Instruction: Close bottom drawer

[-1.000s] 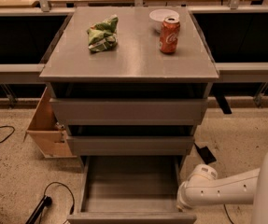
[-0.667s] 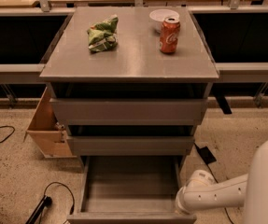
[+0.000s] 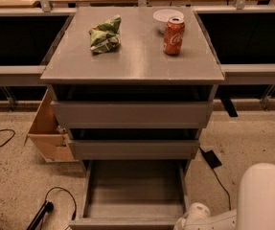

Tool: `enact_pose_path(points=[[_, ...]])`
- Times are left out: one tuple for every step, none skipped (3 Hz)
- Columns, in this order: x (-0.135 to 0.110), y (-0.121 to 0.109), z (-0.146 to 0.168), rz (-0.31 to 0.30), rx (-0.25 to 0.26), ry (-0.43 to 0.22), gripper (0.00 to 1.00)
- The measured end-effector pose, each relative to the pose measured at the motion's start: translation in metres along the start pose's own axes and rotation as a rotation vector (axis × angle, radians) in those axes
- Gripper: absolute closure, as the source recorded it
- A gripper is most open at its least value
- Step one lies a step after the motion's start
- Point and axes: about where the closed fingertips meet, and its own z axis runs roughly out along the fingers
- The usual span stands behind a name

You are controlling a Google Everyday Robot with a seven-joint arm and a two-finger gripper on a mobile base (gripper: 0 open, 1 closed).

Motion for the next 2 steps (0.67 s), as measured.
enact_pose_path(points=[[0.001, 0.010, 0.050, 0.002, 0.020, -0.036, 1.00], [-0.007, 0.004, 0.076, -0.023, 0.080, -0.103, 1.00]])
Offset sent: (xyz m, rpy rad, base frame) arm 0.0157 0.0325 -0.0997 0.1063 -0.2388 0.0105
